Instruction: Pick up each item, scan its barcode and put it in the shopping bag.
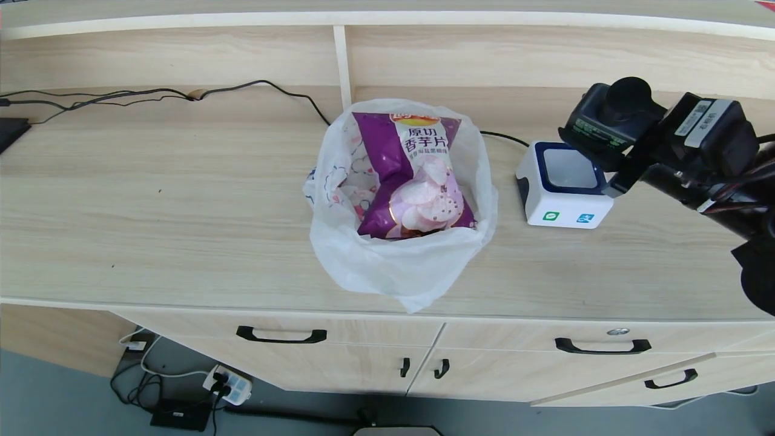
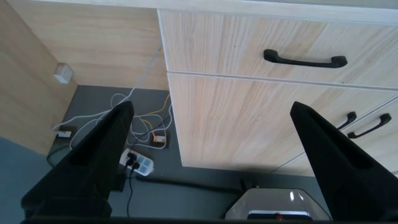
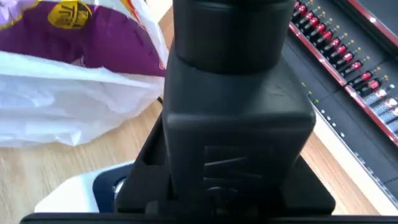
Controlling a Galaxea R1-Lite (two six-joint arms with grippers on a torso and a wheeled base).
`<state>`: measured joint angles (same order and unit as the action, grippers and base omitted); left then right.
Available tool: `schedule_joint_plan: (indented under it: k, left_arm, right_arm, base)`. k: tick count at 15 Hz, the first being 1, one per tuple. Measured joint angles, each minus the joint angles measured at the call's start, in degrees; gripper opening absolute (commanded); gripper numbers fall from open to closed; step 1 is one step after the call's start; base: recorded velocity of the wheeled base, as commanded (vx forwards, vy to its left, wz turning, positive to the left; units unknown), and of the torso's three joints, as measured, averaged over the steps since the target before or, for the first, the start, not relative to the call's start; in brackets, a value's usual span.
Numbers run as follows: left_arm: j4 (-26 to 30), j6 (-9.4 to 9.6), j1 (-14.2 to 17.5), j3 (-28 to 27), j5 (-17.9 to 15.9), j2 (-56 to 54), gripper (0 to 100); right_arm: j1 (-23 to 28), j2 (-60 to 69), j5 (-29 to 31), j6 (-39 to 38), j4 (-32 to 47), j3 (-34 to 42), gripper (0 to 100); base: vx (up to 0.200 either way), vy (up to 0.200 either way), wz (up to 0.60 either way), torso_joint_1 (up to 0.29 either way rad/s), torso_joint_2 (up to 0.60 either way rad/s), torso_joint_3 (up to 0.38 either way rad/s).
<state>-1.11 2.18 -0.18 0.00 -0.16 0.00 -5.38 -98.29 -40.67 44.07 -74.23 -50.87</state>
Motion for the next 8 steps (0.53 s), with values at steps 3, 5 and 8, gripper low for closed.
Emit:
schedule_joint_plan:
  k: [3,5,8]
  left_arm:
    - [-0.01,0.68,0.00,0.00,-0.02,0.00,100]
    - [-0.01,0.55,0.00,0.00,-0.02,0.00,100]
    - [-0.09,0.39,0.00,0.00,-0.02,0.00,100]
  right_arm:
    - [5.16,-1.57,-3.39,2.02,-0.09,-2.84,0]
    - [5.45,-2.26,-3.78,2.84,-0.22,-5.72,0]
    - [4.52,-2.23,-4.02,4.23,-0.17,-5.13,0]
  base:
    - [0.000,0.000,0.00,0.000,0.00,0.000]
    - [0.000,0.000,0.00,0.000,0.00,0.000]
    - [0.000,0.000,0.00,0.000,0.00,0.000]
